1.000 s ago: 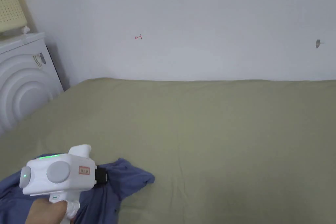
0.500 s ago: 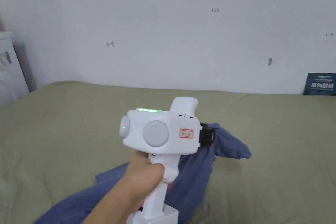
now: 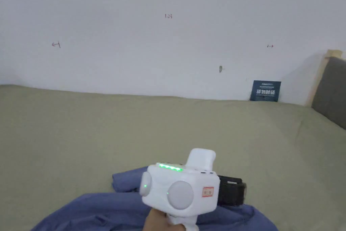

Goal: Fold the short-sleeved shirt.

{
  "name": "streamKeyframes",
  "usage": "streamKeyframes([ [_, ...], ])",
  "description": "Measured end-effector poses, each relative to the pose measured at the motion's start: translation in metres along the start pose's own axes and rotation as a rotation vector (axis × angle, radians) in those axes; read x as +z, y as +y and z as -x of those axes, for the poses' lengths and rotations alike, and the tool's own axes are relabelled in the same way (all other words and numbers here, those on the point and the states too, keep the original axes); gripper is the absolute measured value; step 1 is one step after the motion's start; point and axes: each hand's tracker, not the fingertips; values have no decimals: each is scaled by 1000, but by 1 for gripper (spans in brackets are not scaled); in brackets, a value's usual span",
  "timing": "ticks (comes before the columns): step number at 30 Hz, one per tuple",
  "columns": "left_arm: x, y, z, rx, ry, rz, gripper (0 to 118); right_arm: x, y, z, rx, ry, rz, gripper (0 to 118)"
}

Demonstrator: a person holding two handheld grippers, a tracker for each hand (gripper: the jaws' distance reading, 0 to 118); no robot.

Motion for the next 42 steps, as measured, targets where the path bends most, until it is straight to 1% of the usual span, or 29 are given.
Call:
streamKeyframes([
  [2, 45, -2, 27, 13, 111, -82, 106, -3, 5, 4, 7, 14, -19, 0],
  [4, 99, -7, 59, 63, 230, -165, 105, -5, 10, 11, 8, 35, -33, 0],
  [7, 168, -23, 96, 120, 377, -240, 104, -9, 16, 20, 12, 63, -50, 0],
  [8, 191, -31, 105, 128, 449, -259, 100, -10, 18, 24, 13, 75, -53, 0],
  [9, 214, -41, 111, 124, 516, -273, 91, -12, 20, 28, 14, 83, -58, 0],
  [10, 233, -50, 115, 113, 561, -291, 69, -14, 21, 31, 16, 91, -61, 0],
  [11, 249, -59, 117, 105, 606, -305, 21, -15, 22, 34, 19, 102, -63, 0],
  [12, 260, -70, 116, 104, 671, -317, 1, -17, 23, 38, 22, 112, -63, 0],
  [13, 273, -80, 116, 113, 747, -319, 1, -19, 24, 42, 24, 118, -62, 0],
  [14, 283, -89, 119, 136, 749, -329, 1, -20, 24, 46, 25, 124, -62, 0],
  [16, 301, -108, 119, 210, 692, -360, 0, -24, 23, 52, 26, 137, -62, 0],
  [17, 304, -116, 119, 228, 687, -374, 0, -26, 22, 54, 25, 144, -57, 0],
  [21, 296, -129, 129, 259, 695, -297, 0, -31, 23, 65, 39, 166, -38, 0],
  [22, 291, -128, 135, 268, 688, -281, 2, -33, 23, 66, 42, 171, -35, 0],
  [24, 274, -123, 151, 311, 629, -216, 45, -36, 23, 67, 43, 175, -33, 0],
  [25, 265, -119, 161, 335, 608, -206, 59, -37, 23, 67, 44, 177, -32, 0],
  [26, 253, -114, 175, 362, 584, -178, 59, -38, 24, 66, 47, 177, -30, 0],
  [27, 241, -110, 189, 402, 574, -151, 95, -40, 24, 65, 49, 171, -28, 0],
  [28, 229, -106, 203, 423, 570, -140, 114, -42, 24, 64, 50, 165, -22, 0],
  [29, 221, -103, 214, 423, 567, -157, 115, -44, 24, 62, 50, 162, -16, 0],
  [30, 209, -99, 227, 443, 569, -133, 115, -46, 22, 59, 50, 155, -10, 0],
  [35, 145, -97, 273, 452, 607, 74, 115, -60, 11, 51, 51, 127, 42, 0],
  [38, 117, -110, 286, 413, 634, 190, 114, -67, 3, 48, 57, 117, 66, 0],
  [40, 106, -116, 289, 379, 696, 313, 112, -72, 0, 47, 61, 111, 79, 0],
  [41, 104, -117, 287, 339, 725, 339, 108, -75, 0, 46, 60, 109, 83, 0],
  [42, 103, -114, 279, 292, 752, 310, 105, -74, 3, 50, 58, 105, 87, 0],
])
